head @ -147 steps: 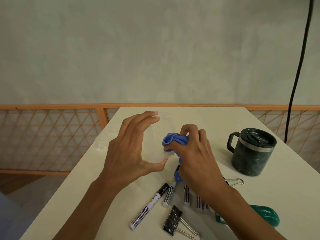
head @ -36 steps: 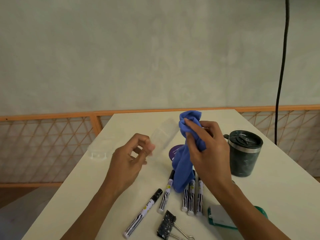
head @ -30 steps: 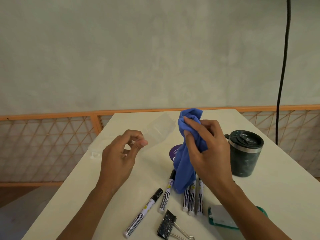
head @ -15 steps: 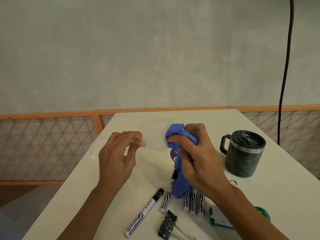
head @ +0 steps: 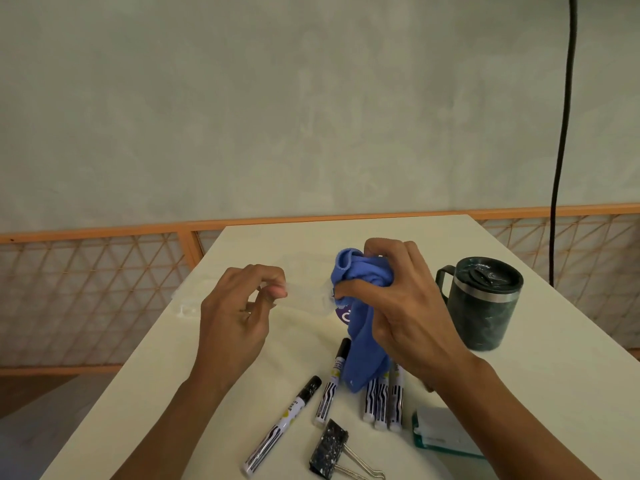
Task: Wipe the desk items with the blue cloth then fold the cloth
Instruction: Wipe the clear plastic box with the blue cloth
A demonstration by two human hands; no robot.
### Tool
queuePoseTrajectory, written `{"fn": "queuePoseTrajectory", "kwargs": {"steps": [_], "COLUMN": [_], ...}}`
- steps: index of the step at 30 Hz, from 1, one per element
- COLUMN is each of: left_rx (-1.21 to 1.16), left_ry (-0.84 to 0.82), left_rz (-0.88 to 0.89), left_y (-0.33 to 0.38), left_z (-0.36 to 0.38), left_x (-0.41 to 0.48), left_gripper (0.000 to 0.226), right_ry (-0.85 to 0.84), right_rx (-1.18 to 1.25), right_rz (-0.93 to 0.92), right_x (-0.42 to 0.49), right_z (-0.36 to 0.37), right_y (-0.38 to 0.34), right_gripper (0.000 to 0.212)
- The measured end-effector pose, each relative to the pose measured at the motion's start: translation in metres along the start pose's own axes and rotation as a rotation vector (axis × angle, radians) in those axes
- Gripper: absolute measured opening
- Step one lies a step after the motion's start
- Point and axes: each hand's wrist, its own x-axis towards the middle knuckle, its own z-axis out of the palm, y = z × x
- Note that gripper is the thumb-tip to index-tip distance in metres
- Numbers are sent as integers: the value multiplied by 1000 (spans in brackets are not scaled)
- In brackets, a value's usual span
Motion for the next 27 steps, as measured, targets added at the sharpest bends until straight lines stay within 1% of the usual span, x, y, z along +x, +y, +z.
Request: {"fn": "queuePoseTrajectory", "kwargs": {"steps": [2, 4, 6, 8, 10, 13, 16, 19, 21, 23, 27], "left_rx": [8, 37, 80, 89, 119, 171, 225, 285, 345, 397, 449], "left_ry": [-8, 7, 18, 26, 45, 77, 96, 114, 118, 111, 126], "left_rz": [-40, -60, -49, -45, -28, -3, 73, 123, 141, 148, 150], "left_y": [-2, -2, 2, 6, 4, 1, 5, 7, 10, 12, 13], "left_z": [-1, -5, -8, -9, -10, -11, -8, -8, -8, -5, -3], "left_x": [2, 6, 7, 7, 7, 6, 5, 4, 3, 2, 1], "left_gripper": [34, 35, 36, 35, 33, 28, 19, 14, 14, 18, 19], "right_ry": [35, 111, 133, 65, 22, 37, 63, 22, -13, -37, -29], "right_rx": [-5, 89, 149, 148, 137, 101, 69, 89, 113, 104, 51], "right_rz": [54, 169, 205, 145, 99, 91, 64, 68, 74, 56, 27], "right_x": [0, -2, -3, -5, -6, -4, -4, -4, -4, -5, -6], "right_z": [1, 1, 2, 9, 16, 16, 13, 11, 11, 11, 9], "right_y": [3, 3, -5, -15, -19, -16, -17, -15, -13, -13, -8], "right_gripper": [45, 45, 54, 59, 53, 45, 41, 37, 33, 30, 34]}}
